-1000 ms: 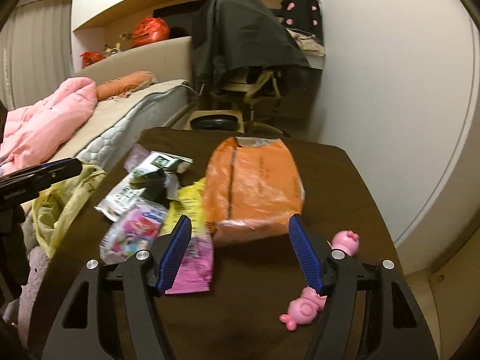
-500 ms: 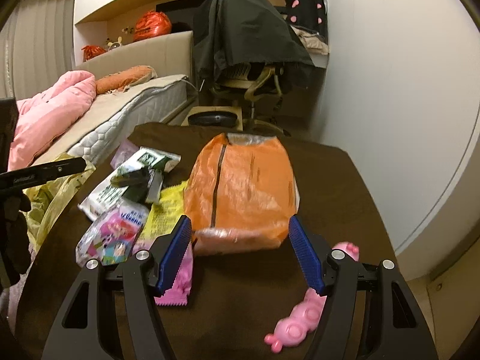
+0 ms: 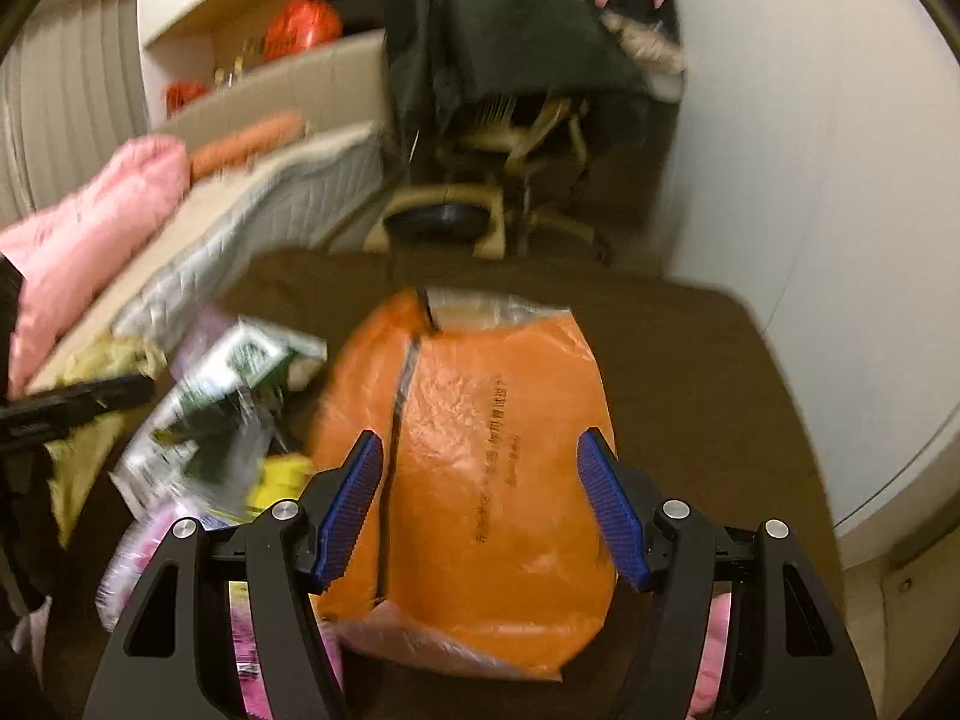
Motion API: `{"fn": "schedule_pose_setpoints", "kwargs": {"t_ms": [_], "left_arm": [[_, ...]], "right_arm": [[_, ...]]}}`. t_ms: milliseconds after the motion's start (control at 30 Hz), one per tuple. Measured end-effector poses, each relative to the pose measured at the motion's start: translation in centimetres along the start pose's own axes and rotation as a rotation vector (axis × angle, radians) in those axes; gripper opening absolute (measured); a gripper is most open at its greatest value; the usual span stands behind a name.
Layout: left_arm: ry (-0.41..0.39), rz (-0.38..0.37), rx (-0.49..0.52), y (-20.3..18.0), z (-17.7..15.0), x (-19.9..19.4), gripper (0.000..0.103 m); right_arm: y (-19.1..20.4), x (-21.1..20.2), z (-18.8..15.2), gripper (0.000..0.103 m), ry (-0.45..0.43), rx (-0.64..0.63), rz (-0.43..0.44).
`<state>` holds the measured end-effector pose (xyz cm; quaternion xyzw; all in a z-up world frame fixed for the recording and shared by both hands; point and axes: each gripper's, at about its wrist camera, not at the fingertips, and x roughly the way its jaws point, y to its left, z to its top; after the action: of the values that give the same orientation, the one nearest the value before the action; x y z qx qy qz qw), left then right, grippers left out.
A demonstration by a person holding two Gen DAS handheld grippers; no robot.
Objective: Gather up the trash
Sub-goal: 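Grasp the orange plastic bag with the right gripper, then grasp the pink wrapper with the left gripper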
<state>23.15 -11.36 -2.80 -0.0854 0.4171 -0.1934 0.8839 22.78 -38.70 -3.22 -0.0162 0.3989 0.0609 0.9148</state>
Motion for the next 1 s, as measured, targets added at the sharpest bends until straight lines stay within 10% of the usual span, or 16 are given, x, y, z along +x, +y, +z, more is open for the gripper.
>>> {"fn": "schedule_pose_setpoints", "kwargs": {"t_ms": [333,1000], "left_arm": [[0.001,-0.017,0.044,-0.4,-0.9,-1.5,0.054],[0.121,-0.108,0.157,-8.4,-5.2,-1.9,0.047]], "right_arm": [[0.0,-5.7,-3.1,0.014,-0.043,-0.004,-0.004],[-4.0,-11.4,-6.3,0.013,-0.084,0.165,-0.066]]}}
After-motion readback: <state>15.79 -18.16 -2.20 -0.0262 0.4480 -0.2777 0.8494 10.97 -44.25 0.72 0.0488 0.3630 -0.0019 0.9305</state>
